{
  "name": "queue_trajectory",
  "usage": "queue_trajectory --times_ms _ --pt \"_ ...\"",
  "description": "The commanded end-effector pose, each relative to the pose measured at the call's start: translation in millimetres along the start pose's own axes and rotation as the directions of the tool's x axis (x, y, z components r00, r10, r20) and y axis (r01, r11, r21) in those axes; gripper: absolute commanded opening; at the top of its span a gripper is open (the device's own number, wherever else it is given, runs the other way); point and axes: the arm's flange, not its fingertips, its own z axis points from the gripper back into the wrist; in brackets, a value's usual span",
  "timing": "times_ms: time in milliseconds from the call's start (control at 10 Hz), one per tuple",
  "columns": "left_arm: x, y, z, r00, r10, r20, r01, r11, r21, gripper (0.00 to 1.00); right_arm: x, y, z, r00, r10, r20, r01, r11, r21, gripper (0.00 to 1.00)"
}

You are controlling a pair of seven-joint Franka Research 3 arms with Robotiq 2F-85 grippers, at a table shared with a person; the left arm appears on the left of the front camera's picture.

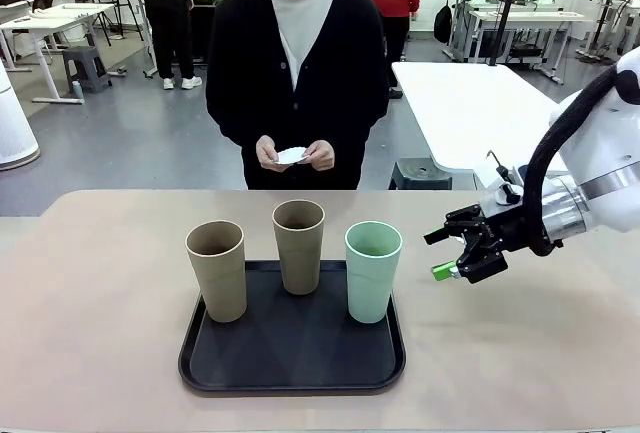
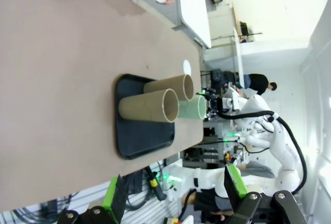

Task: Place coasters on the table and set cups on them.
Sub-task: Pick up one Reusable plastic cup and place it on a coaster set by the human.

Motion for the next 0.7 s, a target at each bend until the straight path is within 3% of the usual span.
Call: queue_trajectory --times_ms 0,600 --pt "-0.3 -0.6 2.6 1.0 -0.008 0.0 0.008 1.0 -0.015 1.0 1.4 -6.6 2.9 0.999 -0.033 0.008 0.033 0.999 -0.003 1.0" --pt "-0.3 -0.6 2.6 1.0 -0.008 0.0 0.008 1.0 -0.015 1.0 1.6 -2.1 1.4 1.0 -0.017 0.001 0.017 1.0 -0.002 1.0"
